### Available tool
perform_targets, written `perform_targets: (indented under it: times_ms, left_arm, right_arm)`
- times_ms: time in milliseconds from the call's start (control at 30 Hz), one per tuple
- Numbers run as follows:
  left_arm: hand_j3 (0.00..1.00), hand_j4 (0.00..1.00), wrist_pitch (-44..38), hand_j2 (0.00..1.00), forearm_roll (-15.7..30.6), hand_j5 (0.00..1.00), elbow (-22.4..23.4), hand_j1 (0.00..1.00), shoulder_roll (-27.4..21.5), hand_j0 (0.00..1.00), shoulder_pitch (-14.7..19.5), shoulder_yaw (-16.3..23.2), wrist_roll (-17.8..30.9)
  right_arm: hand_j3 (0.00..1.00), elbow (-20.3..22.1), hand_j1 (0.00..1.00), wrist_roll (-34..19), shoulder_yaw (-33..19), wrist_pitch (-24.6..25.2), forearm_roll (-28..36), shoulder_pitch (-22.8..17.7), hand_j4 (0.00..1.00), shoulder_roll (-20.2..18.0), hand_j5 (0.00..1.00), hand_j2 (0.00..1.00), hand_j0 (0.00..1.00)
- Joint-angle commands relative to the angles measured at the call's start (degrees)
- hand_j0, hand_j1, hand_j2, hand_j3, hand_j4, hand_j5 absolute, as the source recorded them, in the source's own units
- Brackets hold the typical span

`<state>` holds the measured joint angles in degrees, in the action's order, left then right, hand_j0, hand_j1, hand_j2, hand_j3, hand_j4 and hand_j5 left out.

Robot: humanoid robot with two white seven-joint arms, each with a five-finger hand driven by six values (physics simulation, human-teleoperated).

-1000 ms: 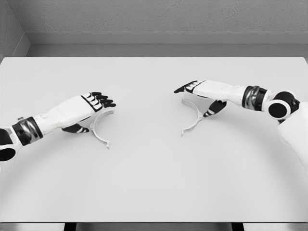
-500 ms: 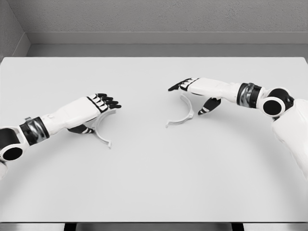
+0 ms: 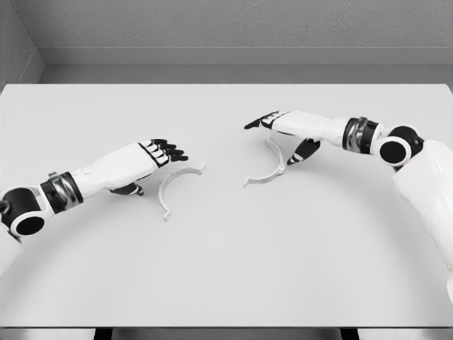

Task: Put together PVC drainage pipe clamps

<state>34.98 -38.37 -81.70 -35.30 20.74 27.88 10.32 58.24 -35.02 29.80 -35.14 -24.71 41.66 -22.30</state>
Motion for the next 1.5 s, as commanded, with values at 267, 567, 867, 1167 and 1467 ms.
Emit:
perform_targets:
  times_ms: [267, 567, 867, 1167, 1467]
  left_arm:
    - [1.00, 1.00, 0.0, 1.00, 1.9, 1.00, -1.5, 1.00, -2.5, 1.00, -0.4, 0.0, 0.3]
    - [1.00, 1.00, 0.0, 1.00, 3.1, 1.00, -6.6, 1.00, -5.4, 1.00, -1.2, 0.1, 0.1]
    - [1.00, 1.00, 0.0, 1.00, 2.8, 1.00, -7.0, 1.00, -2.1, 1.00, -1.5, 1.4, 0.4]
    - [1.00, 1.00, 0.0, 1.00, 2.6, 1.00, -7.9, 1.00, -1.7, 1.00, -1.6, 2.1, 0.4]
    - [1.00, 1.00, 0.0, 1.00, 2.3, 1.00, -7.7, 1.00, -1.6, 1.00, -1.8, 2.3, 0.5]
  right_arm:
    - [1.00, -3.2, 1.00, 0.0, -0.1, 0.1, 0.4, 1.0, 1.00, 1.0, 1.00, 1.00, 1.00]
    - [1.00, -4.4, 1.00, 0.0, 0.0, 0.1, 0.3, 1.9, 1.00, 2.3, 1.00, 1.00, 1.00]
    - [1.00, -4.4, 1.00, 0.0, 0.1, 0.1, -0.8, 2.1, 1.00, 3.3, 1.00, 1.00, 1.00]
    - [1.00, -4.6, 1.00, 0.0, -0.3, 0.1, -0.9, 4.7, 1.00, 3.1, 1.00, 1.00, 1.00]
    - [1.00, -12.8, 1.00, 0.0, 0.0, 0.1, -2.6, 9.6, 1.00, 5.8, 1.00, 1.00, 1.00]
